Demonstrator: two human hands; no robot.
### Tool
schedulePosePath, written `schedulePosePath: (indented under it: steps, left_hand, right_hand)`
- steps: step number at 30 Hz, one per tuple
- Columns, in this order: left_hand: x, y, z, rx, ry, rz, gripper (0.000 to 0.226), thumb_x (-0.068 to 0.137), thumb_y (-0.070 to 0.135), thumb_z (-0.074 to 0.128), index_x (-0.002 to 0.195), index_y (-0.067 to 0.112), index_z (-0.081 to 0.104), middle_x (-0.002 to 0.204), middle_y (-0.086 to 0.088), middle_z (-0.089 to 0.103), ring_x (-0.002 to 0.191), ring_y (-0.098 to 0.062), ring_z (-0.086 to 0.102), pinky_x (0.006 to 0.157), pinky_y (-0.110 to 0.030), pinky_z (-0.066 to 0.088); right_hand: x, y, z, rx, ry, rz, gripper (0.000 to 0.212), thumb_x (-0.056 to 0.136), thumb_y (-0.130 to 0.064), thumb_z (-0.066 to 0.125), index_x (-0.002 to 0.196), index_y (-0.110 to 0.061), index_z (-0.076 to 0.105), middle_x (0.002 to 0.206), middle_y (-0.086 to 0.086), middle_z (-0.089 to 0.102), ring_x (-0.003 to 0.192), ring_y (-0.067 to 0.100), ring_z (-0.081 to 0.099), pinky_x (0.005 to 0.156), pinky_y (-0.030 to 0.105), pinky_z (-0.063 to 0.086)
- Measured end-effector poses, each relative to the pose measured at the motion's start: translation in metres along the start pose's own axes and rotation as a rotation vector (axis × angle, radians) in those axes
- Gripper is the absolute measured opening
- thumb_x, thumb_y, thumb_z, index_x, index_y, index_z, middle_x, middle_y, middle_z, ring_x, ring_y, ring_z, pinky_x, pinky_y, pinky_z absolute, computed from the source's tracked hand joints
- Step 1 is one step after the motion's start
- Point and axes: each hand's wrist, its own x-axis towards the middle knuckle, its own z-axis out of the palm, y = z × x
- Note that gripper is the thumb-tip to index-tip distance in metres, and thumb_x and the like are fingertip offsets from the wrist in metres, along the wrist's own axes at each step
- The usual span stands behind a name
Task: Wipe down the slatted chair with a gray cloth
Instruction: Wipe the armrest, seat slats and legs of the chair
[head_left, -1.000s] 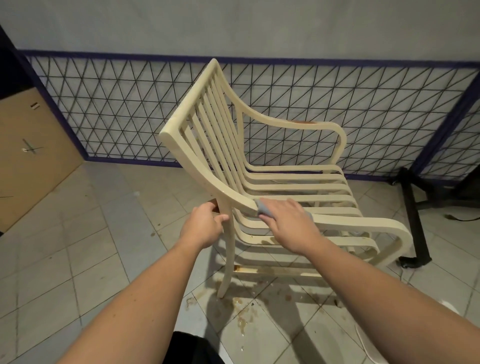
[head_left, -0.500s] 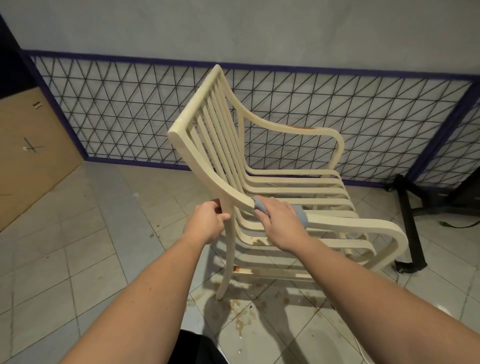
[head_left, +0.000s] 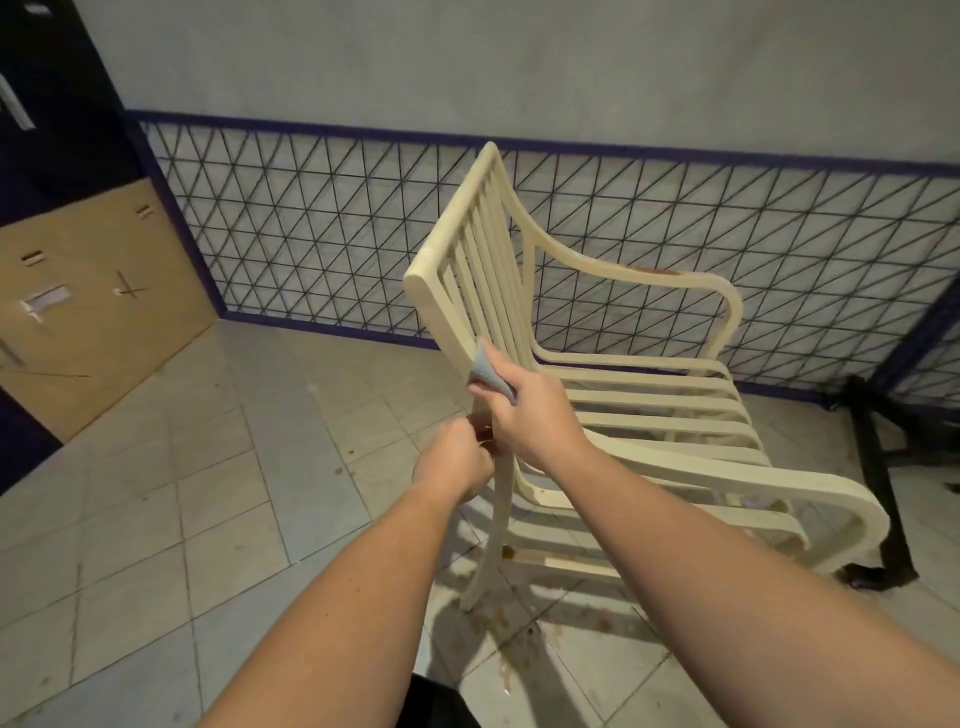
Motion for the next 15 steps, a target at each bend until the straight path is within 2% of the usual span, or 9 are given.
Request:
schedulePosePath:
  steps: [2,4,6,8,9,12,14,15]
  left_hand:
    - [0.001,0.001,-0.001,-0.053,-0.013,-0.022,0.013,0.086,0.026,0.06,0.094,0.028,0.069,0.089,0.0,0.073,0.08,-0.025,0.069,0.077,-0.041,0.059]
    - [0.002,0.001,0.0,-0.092,-0.029,-0.033,0.019,0.09,0.037,0.066,0.106,0.029,0.071,0.093,0.004,0.073,0.08,-0.02,0.071,0.08,-0.044,0.06]
    - [0.003,0.001,0.001,-0.105,-0.045,-0.041,0.022,0.092,0.04,0.067,0.109,0.027,0.07,0.094,0.005,0.072,0.078,-0.017,0.071,0.08,-0.044,0.06]
    - [0.004,0.001,0.0,-0.095,-0.044,-0.048,0.02,0.093,0.04,0.067,0.108,0.027,0.068,0.094,0.005,0.071,0.078,-0.016,0.071,0.079,-0.043,0.06]
    - [0.005,0.0,0.001,-0.099,-0.04,-0.051,0.02,0.093,0.039,0.067,0.108,0.027,0.069,0.095,0.005,0.071,0.079,-0.015,0.07,0.079,-0.042,0.06]
    - [0.001,0.001,0.001,-0.078,-0.03,-0.041,0.015,0.092,0.036,0.065,0.105,0.03,0.069,0.095,0.008,0.069,0.081,-0.014,0.067,0.077,-0.036,0.056]
    - [0.002,-0.002,0.002,-0.044,-0.011,-0.026,0.018,0.085,0.033,0.06,0.1,0.031,0.07,0.092,0.008,0.072,0.079,-0.019,0.068,0.076,-0.039,0.059]
    - [0.003,-0.004,0.002,-0.004,-0.004,-0.014,0.021,0.083,0.03,0.058,0.1,0.03,0.069,0.09,0.006,0.072,0.078,-0.023,0.068,0.073,-0.04,0.06]
  right_hand:
    - [-0.014,0.024,-0.01,-0.064,-0.027,0.017,0.053,0.093,-0.026,0.067,0.144,-0.033,0.051,0.145,-0.011,0.053,0.137,0.005,0.042,0.109,0.012,0.029]
    - [-0.027,0.044,-0.028,-0.142,-0.051,0.026,0.044,0.09,-0.027,0.071,0.133,-0.033,0.062,0.136,-0.019,0.057,0.133,-0.006,0.041,0.104,0.004,0.027]
    - [-0.034,0.051,-0.047,-0.152,-0.079,0.076,0.027,0.086,-0.027,0.075,0.112,-0.035,0.075,0.109,-0.025,0.07,0.101,-0.021,0.053,0.081,0.0,0.037]
    - [-0.03,0.045,-0.058,-0.2,-0.07,0.11,0.016,0.086,-0.029,0.074,0.095,-0.042,0.078,0.079,-0.022,0.073,0.072,-0.01,0.06,0.058,0.01,0.04]
    - [-0.024,0.037,-0.059,-0.241,-0.028,0.09,0.017,0.086,-0.03,0.071,0.093,-0.044,0.078,0.074,-0.017,0.072,0.068,-0.003,0.06,0.054,0.015,0.041]
    - [-0.001,0.002,-0.049,-0.148,0.148,-0.059,0.019,0.091,-0.033,0.065,0.104,-0.042,0.074,0.088,-0.009,0.076,0.081,0.008,0.065,0.067,0.026,0.05]
    - [0.007,-0.022,-0.03,-0.052,0.11,-0.113,0.031,0.095,-0.038,0.061,0.125,-0.043,0.065,0.105,-0.011,0.074,0.093,0.005,0.062,0.079,0.023,0.047]
    - [0.008,-0.028,-0.019,-0.05,0.046,-0.12,0.04,0.098,-0.04,0.057,0.138,-0.044,0.054,0.113,-0.01,0.071,0.1,0.005,0.06,0.084,0.023,0.046]
